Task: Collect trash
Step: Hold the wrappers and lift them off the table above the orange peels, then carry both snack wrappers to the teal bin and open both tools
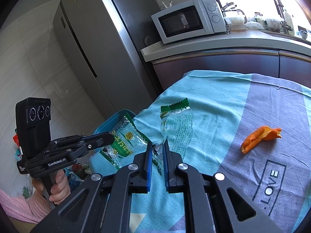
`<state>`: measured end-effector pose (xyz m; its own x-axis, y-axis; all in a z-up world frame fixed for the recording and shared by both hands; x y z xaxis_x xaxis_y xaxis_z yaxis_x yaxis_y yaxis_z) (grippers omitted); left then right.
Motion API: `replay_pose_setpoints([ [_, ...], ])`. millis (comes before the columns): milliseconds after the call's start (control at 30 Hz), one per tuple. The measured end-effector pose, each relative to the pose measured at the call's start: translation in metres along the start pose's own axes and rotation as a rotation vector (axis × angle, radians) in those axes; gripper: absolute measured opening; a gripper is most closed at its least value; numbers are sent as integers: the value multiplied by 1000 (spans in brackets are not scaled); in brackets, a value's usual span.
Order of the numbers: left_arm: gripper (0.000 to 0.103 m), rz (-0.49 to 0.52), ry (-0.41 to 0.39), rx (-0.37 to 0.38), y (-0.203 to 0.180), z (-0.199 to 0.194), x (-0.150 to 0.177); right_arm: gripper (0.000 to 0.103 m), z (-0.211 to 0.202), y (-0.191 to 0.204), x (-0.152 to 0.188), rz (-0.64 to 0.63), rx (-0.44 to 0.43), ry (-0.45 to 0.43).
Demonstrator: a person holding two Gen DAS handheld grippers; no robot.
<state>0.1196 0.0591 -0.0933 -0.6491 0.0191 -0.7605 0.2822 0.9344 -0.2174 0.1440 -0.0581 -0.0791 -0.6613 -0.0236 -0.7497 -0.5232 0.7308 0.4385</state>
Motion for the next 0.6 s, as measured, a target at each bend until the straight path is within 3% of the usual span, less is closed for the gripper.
replay_pose_setpoints([
  [600,6,-63,-35,-65,44,-20,-3,9,30,22,-7,-35,-49,42],
])
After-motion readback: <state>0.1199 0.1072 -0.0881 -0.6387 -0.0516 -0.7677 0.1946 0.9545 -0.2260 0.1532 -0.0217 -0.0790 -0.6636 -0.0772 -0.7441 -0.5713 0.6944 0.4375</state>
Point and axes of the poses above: each gripper's, at about its wrist camera, not at the fingertips, and z roughly the way its jaws point, y to its left, x to its underside, the point moved 10 cm from there along z, roughly the way its jaws point, and after that the axes turned 5 degrees about -x, right-handed, at the moved point
